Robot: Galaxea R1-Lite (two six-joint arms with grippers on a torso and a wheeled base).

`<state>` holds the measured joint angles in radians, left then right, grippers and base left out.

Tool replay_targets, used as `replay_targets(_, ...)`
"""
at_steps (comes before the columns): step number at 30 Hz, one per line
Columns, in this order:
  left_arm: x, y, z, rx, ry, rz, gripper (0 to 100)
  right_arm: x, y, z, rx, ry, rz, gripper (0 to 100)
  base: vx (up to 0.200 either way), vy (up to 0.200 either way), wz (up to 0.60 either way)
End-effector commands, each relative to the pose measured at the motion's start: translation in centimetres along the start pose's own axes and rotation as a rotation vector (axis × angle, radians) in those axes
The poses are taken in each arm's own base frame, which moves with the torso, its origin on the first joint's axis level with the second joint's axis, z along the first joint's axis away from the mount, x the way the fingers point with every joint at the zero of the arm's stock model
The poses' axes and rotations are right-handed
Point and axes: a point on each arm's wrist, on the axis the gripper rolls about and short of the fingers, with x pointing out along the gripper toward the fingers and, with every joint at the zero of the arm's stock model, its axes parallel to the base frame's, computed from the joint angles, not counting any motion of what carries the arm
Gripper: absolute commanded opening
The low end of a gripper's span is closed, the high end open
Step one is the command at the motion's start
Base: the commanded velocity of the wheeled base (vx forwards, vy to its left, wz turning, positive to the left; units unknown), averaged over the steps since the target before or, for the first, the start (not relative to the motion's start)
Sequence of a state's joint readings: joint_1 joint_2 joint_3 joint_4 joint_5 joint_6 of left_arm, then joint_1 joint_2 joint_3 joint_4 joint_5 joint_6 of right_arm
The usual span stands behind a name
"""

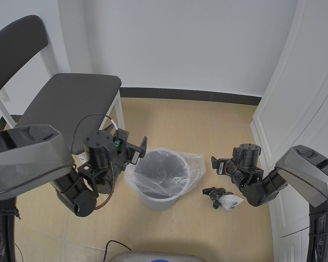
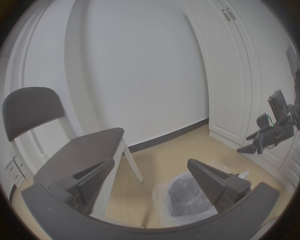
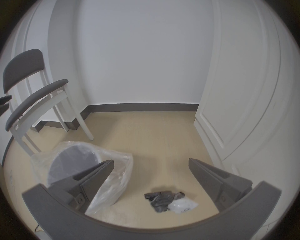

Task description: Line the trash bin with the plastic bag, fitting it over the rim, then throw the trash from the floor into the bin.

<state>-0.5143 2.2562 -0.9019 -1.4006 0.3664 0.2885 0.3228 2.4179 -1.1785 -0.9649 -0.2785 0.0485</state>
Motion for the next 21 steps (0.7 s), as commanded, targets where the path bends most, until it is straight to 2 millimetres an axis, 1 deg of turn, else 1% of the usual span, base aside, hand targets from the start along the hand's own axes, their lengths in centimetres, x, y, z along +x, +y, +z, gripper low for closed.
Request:
replay_targets(1, -2.1, 3.2, 3.1, -0.036, -0.066, 0.044, 100, -1.6, 2.0, 0.6, 0.028, -0.005, 0.054, 100, -0.200, 0.000, 0.00)
replay_targets(2, -2.0, 3.3, 3.6, -0.048, -0.095, 0.036, 100, -1.9, 2.2, 1.4, 0.025, -0.015, 0.059, 100, 0.000, 0.000, 0.00)
replay_targets(3, -2.0, 3.3, 3.7, -0.050, -0.104, 0.032, 100, -1.9, 2.2, 1.6, 0.025, -0.019, 0.061, 100, 0.000, 0.000, 0.00)
replay_targets(5, -1.9, 3.4, 4.8, -0.064, -0.219, -0.034, 100, -2.8, 3.2, 3.2, -0.008, -0.022, 0.088, 100, 0.000, 0.000, 0.00)
replay_targets(6, -1.9, 3.4, 5.1, -0.063, -0.239, -0.057, 100, -3.0, 3.3, 3.8, -0.020, -0.018, 0.090, 100, 0.000, 0.000, 0.00)
replay_targets(7, -1.9, 3.4, 5.1, -0.063, -0.239, -0.057, 100, -3.0, 3.3, 3.8, -0.020, -0.018, 0.090, 100, 0.000, 0.000, 0.00)
replay_targets(8, -1.9, 3.6, 5.9, -0.066, -0.268, -0.080, 100, -3.2, 3.9, 5.1, -0.035, -0.023, 0.105, 100, 0.000, 0.000, 0.00)
replay_targets(10, -1.9, 3.6, 5.9, -0.066, -0.268, -0.080, 100, -3.2, 3.9, 5.1, -0.035, -0.023, 0.105, 100, 0.000, 0.000, 0.00)
replay_targets(11, -1.9, 4.8, 7.8, -0.085, -0.322, -0.051, 100, -3.1, 5.5, 7.1, -0.061, -0.052, 0.145, 100, 0.000, 0.000, 0.00)
replay_targets(12, -1.8, 5.5, 8.1, -0.081, -0.326, -0.039, 100, -3.1, 6.1, 7.9, -0.076, -0.062, 0.158, 100, 0.000, 0.000, 0.00)
replay_targets(13, -1.8, 6.1, 8.4, -0.076, -0.321, -0.030, 100, -3.0, 6.5, 8.2, -0.089, -0.062, 0.166, 100, 0.000, 0.000, 0.00)
replay_targets(14, -1.7, 7.0, 9.0, -0.069, -0.306, -0.018, 100, -3.1, 7.4, 8.6, -0.109, -0.052, 0.181, 100, 0.000, 0.000, 0.00)
replay_targets(15, -1.8, 7.9, 9.7, -0.060, -0.280, -0.012, 100, -3.1, 8.2, 8.7, -0.126, -0.039, 0.196, 100, 0.000, 0.000, 0.00)
replay_targets(16, -1.9, 8.5, 10.0, -0.057, -0.259, -0.008, 100, -3.0, 8.8, 8.7, -0.139, -0.024, 0.205, 100, 0.000, 0.000, 0.00)
replay_targets(18, -2.5, 10.6, 10.4, -0.059, -0.196, 0.008, 100, -2.8, 10.3, 8.4, -0.185, 0.002, 0.227, 100, 0.000, 0.000, 0.00)
replay_targets(19, -2.5, 10.7, 10.4, -0.059, -0.192, 0.010, 100, -2.8, 10.4, 8.4, -0.188, 0.005, 0.228, 100, 0.000, 0.000, 0.00)
replay_targets(20, -2.8, 12.3, 11.0, -0.079, -0.175, 0.012, 100, -2.5, 11.2, 8.2, -0.227, 0.019, 0.240, 100, 0.000, 0.000, 0.00)
replay_targets(21, -2.9, 13.0, 11.3, -0.080, -0.177, 0.007, 100, -2.3, 11.4, 8.0, -0.242, 0.026, 0.243, 100, 0.000, 0.000, 0.00)
